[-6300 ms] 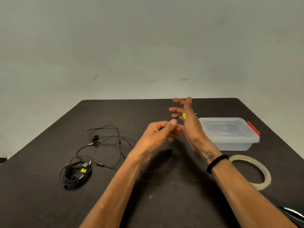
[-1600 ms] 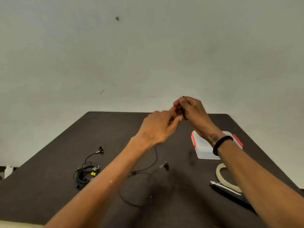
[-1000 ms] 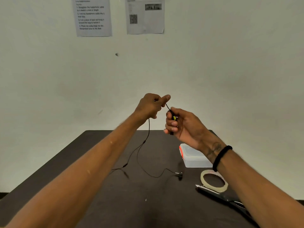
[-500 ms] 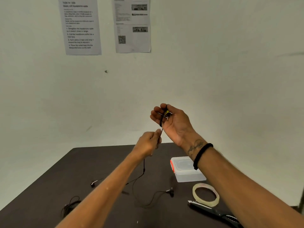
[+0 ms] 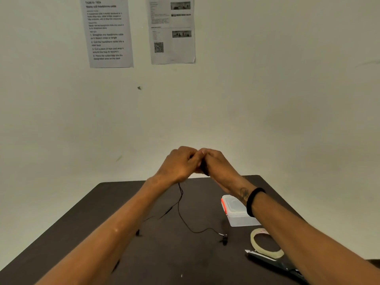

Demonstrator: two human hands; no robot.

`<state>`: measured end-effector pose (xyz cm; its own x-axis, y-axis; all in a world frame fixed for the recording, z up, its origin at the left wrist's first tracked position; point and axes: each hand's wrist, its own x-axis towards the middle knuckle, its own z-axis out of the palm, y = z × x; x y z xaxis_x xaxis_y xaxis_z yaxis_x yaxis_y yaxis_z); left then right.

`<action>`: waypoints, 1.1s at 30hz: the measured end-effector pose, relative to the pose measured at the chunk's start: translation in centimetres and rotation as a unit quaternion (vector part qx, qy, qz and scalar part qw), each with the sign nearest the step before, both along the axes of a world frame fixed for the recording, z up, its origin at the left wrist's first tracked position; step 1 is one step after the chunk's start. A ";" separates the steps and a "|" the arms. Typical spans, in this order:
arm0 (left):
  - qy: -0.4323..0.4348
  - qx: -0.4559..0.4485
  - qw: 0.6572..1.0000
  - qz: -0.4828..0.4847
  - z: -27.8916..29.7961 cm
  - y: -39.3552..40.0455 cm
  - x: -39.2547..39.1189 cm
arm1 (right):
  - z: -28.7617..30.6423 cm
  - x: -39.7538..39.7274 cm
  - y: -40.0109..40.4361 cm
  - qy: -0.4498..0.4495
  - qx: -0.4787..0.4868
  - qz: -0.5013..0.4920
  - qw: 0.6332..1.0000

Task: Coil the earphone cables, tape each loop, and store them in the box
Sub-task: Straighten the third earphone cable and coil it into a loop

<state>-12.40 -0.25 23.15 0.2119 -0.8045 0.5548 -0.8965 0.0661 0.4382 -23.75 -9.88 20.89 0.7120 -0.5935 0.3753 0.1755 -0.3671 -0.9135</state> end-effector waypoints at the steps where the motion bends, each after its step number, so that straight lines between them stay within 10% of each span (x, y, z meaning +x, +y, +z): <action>1: -0.005 -0.006 1.000 0.010 0.1 0.0 0.2 | -0.2 0.2 0.3 0.011 0.019 0.013 1.000; 11: 0.011 -0.062 0.997 0.049 -1.8 -0.1 1.5 | -1.4 -0.7 2.1 -0.020 0.274 0.173 0.946; 21: 0.390 -0.011 0.918 -0.072 -2.8 -0.4 -0.1 | 0.2 -0.7 2.2 -0.162 0.343 0.246 0.892; 33: 0.280 0.159 0.946 -0.033 -4.6 0.0 -3.3 | 1.6 0.8 -0.2 -0.239 0.203 0.085 0.946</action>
<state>-15.70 -0.20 18.51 0.3443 -0.9337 0.0979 -0.5164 -0.1012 0.8504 -22.95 -10.07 22.47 0.6171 -0.6501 0.4434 0.6286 0.0682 -0.7747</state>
